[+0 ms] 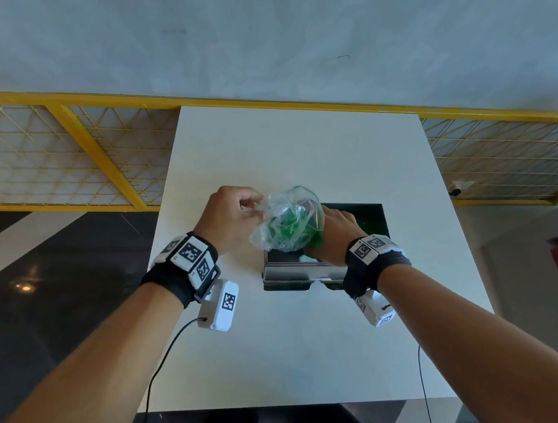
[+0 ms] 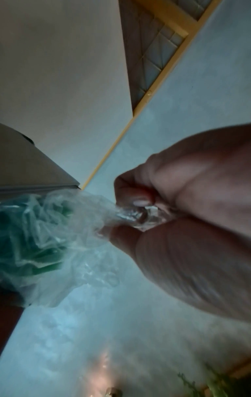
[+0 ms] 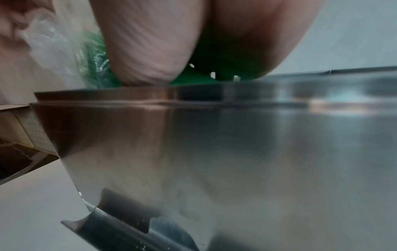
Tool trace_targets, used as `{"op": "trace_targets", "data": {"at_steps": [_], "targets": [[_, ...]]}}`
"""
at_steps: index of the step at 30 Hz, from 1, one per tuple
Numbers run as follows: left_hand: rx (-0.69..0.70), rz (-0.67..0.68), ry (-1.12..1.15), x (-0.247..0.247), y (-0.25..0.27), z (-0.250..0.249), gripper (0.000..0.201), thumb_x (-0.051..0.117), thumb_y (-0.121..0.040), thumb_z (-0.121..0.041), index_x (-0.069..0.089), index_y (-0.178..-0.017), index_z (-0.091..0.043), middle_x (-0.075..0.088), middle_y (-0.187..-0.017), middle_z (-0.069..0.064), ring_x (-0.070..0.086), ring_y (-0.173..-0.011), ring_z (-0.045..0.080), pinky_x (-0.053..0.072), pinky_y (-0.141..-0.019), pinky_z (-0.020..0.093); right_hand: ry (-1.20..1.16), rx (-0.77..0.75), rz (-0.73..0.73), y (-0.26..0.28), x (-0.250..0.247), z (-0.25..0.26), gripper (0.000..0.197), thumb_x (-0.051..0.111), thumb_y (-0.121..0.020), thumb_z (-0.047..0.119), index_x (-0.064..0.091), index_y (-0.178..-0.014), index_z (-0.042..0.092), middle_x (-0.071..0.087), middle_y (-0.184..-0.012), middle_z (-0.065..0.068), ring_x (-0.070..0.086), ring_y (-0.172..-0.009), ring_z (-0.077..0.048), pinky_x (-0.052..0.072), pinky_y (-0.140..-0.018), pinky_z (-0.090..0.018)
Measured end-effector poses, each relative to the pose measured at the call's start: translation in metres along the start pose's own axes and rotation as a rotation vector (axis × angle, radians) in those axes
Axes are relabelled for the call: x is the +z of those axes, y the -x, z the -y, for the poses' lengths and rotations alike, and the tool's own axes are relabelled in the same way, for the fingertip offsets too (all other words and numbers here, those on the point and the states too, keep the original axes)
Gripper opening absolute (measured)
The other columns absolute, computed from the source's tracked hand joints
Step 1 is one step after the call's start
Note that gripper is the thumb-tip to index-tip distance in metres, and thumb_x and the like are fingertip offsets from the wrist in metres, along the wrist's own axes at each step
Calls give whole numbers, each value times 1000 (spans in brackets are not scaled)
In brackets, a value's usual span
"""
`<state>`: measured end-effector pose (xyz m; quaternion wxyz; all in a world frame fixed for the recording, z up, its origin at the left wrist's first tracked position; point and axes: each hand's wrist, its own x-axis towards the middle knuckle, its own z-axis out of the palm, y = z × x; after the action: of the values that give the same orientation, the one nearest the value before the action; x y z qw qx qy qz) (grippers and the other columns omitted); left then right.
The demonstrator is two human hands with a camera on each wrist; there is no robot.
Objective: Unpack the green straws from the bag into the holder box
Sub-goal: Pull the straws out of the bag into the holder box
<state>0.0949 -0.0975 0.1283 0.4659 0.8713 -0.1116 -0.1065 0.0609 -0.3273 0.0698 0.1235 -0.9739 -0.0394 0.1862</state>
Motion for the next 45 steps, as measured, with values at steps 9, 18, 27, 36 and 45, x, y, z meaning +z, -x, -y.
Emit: {"op": "trace_targets", "data": {"at_steps": [9, 18, 27, 36, 45], "targets": [[-82, -37, 38, -12, -2, -17, 13, 66, -76, -13, 76, -69, -9, 76, -76, 4, 64, -70, 12, 50, -68, 26, 12, -27, -7, 4, -1, -5, 80, 70, -79, 52, 33, -147, 30, 49, -146, -1, 46, -135, -29, 29, -117, -50], [-255, -253, 290, -38, -1, -6, 18, 54, -62, -4, 54, -46, -13, 37, -36, -12, 34, -37, 4, 26, -52, 25, 7, -33, -21, 8, -3, -5, 91, 75, -78, 44, 25, -153, 31, 45, -151, 0, 45, -137, -31, 27, -117, -50], [-283, -351, 327, -61, 5, 8, 26, 47, -56, -13, 51, -31, -20, 39, -34, -10, 39, -47, 10, 25, -58, 29, 64, -26, 0, 10, -7, -3, 97, 75, -77, 52, 22, -156, 30, 42, -152, -3, 42, -138, -32, 26, -117, -50], [-278, -388, 338, -64, 15, 24, 26, 46, -59, -10, 51, -34, -18, 45, -35, -11, 42, -54, 18, 28, -57, 28, -174, -31, -22, 24, -19, 2, 103, 70, -75, 69, 18, -157, 36, 30, -163, 3, 28, -148, -26, 23, -121, -49], [-389, -502, 337, -73, 21, 42, 22, 50, -69, 1, 49, -50, -9, 42, -38, -5, 32, -49, 23, 22, -52, 27, -306, -68, -282, 31, -15, 5, 59, 54, -94, 56, 47, -144, 26, 49, -145, -1, 47, -132, -25, 38, -112, -49]]}}
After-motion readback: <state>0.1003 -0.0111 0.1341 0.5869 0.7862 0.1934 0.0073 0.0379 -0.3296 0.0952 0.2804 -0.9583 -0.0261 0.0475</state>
